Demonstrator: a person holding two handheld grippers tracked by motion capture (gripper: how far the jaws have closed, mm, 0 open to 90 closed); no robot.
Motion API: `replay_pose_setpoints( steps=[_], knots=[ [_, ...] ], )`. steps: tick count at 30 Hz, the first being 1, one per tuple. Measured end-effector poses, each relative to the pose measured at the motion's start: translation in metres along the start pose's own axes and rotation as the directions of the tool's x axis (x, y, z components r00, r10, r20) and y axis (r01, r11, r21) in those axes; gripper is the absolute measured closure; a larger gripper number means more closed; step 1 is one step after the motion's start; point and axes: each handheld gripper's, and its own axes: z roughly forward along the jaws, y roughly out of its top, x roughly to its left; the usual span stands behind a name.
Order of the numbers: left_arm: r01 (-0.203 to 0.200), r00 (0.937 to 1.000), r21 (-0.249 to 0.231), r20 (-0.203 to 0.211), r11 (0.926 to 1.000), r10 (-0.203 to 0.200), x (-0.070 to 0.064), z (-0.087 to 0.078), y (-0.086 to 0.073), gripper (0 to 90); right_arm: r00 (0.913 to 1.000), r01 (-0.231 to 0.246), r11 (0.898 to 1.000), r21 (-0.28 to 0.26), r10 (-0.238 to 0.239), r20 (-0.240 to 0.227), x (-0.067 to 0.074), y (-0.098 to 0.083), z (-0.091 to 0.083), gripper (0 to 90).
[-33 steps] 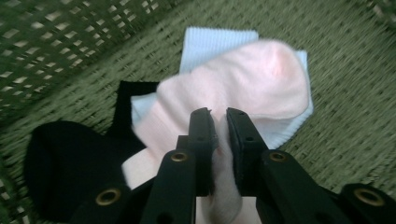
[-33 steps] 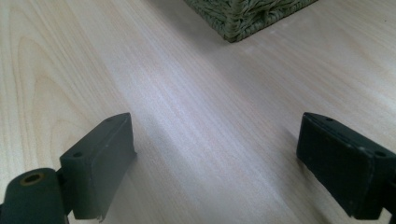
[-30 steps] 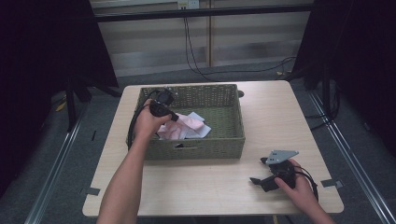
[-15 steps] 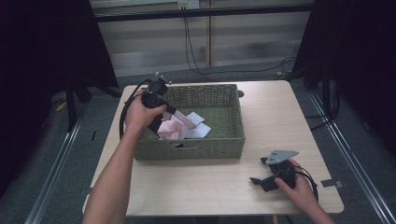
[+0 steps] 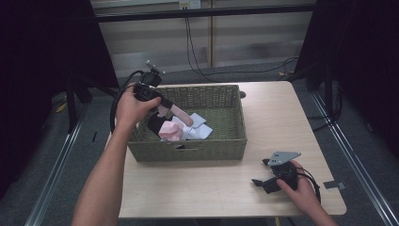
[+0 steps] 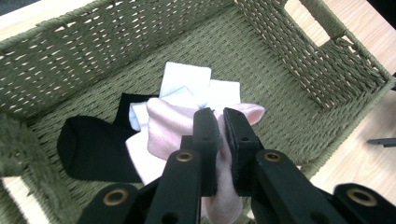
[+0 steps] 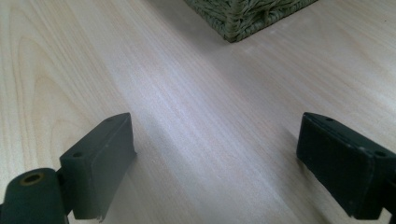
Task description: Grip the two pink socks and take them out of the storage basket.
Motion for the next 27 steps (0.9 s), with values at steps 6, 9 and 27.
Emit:
replay_pose_setpoints(
  steps=[6, 9, 27],
  knots=[
    [-0.018, 0.9996, 0.011, 0.021, 0.9998, 0.018, -0.001, -0.007, 0.000, 84.1, 1.0000, 0.000, 1.000, 0.000, 0.000, 0.000, 0.000, 0.000, 0.000, 10.5],
    [-0.005, 0.9994, 0.005, 0.034, 1.0000, 0.005, -0.003, -0.011, 0.000, 84.1, 1.0000, 0.000, 1.000, 0.000, 0.000, 0.000, 0.000, 0.000, 0.000, 10.5],
    [-0.035, 0.9975, 0.011, 0.062, 0.9993, 0.034, -0.024, -0.031, -0.002, 84.1, 1.0000, -0.001, 1.000, 0.000, 0.001, -0.001, 0.000, 0.000, 0.000, 10.5]
  ],
)
